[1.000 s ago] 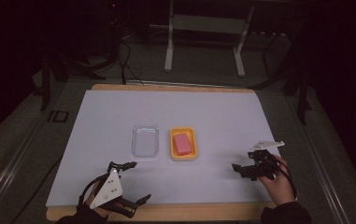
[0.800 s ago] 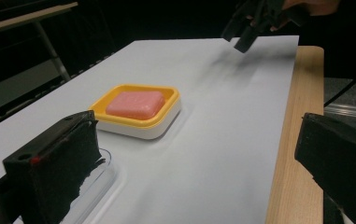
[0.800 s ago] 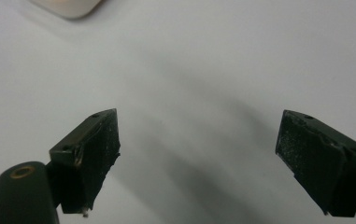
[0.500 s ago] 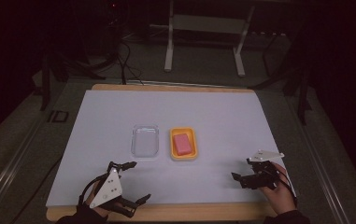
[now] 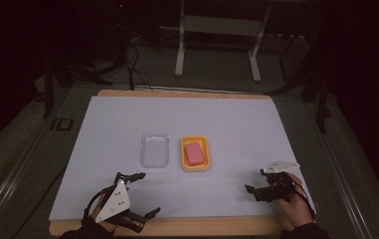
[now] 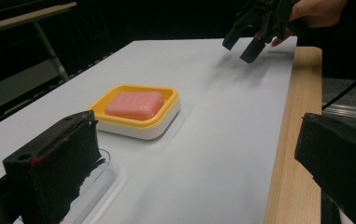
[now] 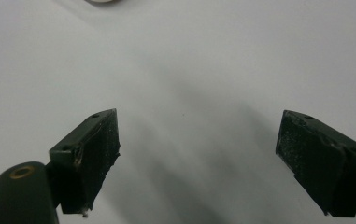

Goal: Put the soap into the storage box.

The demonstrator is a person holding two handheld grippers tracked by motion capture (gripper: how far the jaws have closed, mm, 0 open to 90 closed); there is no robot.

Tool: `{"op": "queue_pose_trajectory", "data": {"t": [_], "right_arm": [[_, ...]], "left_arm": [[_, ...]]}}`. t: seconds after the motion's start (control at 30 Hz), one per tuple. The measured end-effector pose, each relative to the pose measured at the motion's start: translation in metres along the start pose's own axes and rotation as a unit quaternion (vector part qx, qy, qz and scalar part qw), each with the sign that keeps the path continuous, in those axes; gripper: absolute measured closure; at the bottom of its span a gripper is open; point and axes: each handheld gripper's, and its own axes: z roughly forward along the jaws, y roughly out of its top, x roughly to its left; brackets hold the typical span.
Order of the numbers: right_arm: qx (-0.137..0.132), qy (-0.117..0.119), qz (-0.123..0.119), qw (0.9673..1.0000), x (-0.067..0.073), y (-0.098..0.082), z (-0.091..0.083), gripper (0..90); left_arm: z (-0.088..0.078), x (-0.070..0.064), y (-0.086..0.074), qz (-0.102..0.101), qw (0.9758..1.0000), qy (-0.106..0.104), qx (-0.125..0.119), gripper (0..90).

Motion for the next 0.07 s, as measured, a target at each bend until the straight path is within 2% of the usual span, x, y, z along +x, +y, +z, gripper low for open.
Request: {"op": "queue_pose_trajectory", "data": {"t": [0.07], "right_arm": [[0.004, 0.002, -0.001, 1.0000, 0.0002, 0.0000, 0.0009, 13.5]], "left_arm": [[0.0001, 0.0001, 0.0000, 0.000, 1.0000, 0.000, 0.000, 0.6]]}}
